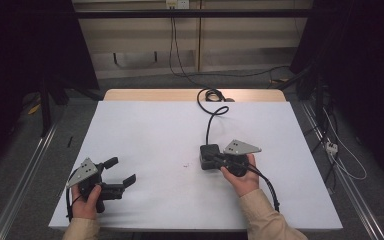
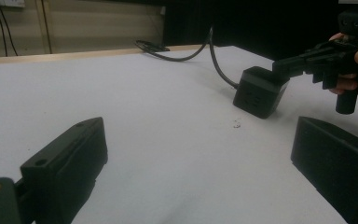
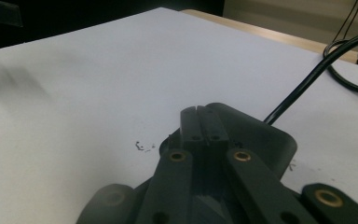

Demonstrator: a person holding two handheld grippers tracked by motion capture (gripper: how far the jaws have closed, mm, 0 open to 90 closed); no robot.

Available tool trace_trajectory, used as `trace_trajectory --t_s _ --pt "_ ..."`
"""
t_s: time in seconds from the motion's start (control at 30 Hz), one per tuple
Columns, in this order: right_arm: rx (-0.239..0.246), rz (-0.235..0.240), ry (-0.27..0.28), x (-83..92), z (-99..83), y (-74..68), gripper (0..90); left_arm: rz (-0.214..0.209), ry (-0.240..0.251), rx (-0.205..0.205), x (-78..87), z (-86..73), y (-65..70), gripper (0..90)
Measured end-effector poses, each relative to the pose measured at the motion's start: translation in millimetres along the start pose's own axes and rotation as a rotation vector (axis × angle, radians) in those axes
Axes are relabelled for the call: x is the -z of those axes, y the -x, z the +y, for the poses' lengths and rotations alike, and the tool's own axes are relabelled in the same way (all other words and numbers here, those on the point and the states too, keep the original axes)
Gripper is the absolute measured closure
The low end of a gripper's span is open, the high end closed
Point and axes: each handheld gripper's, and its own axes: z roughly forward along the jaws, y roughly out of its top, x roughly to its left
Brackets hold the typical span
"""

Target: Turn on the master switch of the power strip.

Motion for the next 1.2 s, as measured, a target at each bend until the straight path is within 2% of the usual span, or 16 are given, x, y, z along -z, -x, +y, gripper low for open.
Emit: trace_trajectory --t_s 0.1,0.17,0.4,1.2 --pt "0.013 -0.032 0.014 1.2 -0.2 3.5 90.0 0.002 0.000 0.001 0.3 -0.3 -0.4 3.4" --pt "-0.012 -0.017 0.014 2.2 -0.4 7.0 90.0 0.002 0.001 0.006 0.1 -0.5 -0.2 3.4" --pt "0.016 -0.038 0.008 3.9 0.9 5.2 90.0 0.003 0.000 -0.001 0.5 0.1 -0.1 3.4" --pt "0.008 -0.033 -0.005 5.1 -1.1 7.8 90.0 -0.001 -0.005 -0.001 -0.4 0.0 0.4 3.4"
